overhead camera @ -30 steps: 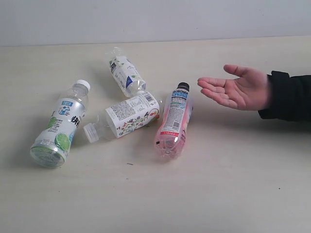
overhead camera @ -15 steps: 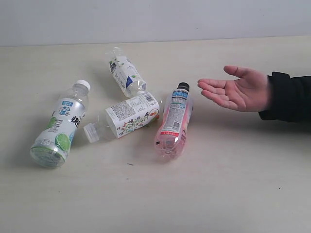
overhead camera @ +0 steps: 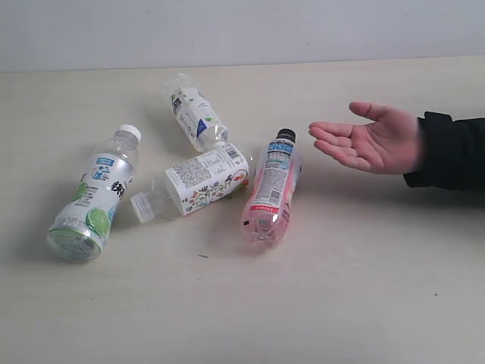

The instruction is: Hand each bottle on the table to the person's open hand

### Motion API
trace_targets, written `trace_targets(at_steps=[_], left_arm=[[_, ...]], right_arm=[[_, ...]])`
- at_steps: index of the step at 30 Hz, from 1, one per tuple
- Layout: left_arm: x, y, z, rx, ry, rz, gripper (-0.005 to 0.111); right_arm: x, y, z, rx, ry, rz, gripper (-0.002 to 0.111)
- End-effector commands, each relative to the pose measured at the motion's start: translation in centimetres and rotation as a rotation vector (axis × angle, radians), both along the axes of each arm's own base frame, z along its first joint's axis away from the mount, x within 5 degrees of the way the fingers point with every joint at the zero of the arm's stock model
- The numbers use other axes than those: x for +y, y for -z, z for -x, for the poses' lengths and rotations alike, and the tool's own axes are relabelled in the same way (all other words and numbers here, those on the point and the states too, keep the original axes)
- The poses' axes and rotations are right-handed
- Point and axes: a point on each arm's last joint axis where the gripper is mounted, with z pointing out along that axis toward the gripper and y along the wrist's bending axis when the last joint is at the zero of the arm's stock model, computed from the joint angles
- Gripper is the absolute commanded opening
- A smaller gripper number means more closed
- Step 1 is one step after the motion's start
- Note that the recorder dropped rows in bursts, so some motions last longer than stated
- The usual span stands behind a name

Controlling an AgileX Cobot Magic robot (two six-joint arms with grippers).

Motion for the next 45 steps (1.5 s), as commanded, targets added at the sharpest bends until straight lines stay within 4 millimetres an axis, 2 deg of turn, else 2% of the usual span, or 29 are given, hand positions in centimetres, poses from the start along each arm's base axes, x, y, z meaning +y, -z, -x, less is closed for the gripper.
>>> trace_targets(at_steps=[1,5,9,13,16,20,22,28,45], left_arm=[[-1.8,5.2,-6.6,0.607,0.133,-0.183,0.000],[-2.0,9.2,-10.1,0.980,0.137,-0.281,0.000],[-2.0,12.8,-12.4,1.139,0.093,-0.304,0.000],[-2.6,15.5,-13.5,1.215,0.120,-0.349,0.005],[-3.7,16.8,-13.7,1.248,0.158,-0.393,0.021],[-5.5,17.8,-13.8,1.247,0.199,-0.432,0.056],[-6.5,18.2,-13.9,1.231,0.213,-0.440,0.067],[-8.7,19.2,-14.2,1.194,0.187,-0.403,0.066],[-8.8,23.5,-15.6,1.260,0.170,-0.463,0.066]], right_arm=[[0.0,0.1,0.0,-0.006,0.002,0.008,0.000],[0.0,0.1,0.0,-0.006,0.002,0.008,0.000],[0.0,0.1,0.0,-0.006,0.002,0.008,0.000],[0.0,0.1,0.0,-0.006,0.002,0.008,0.000],[0.0,0.1,0.0,-0.006,0.002,0.008,0.000],[0.0,0.1,0.0,-0.006,0.002,0.008,0.000],[0.0,0.1,0.0,-0.006,0.002,0.008,0.000],[0.0,0.1,0.0,-0.006,0.002,0.008,0.000],[0.0,0.1,0.0,-0.005,0.002,0.008,0.000]])
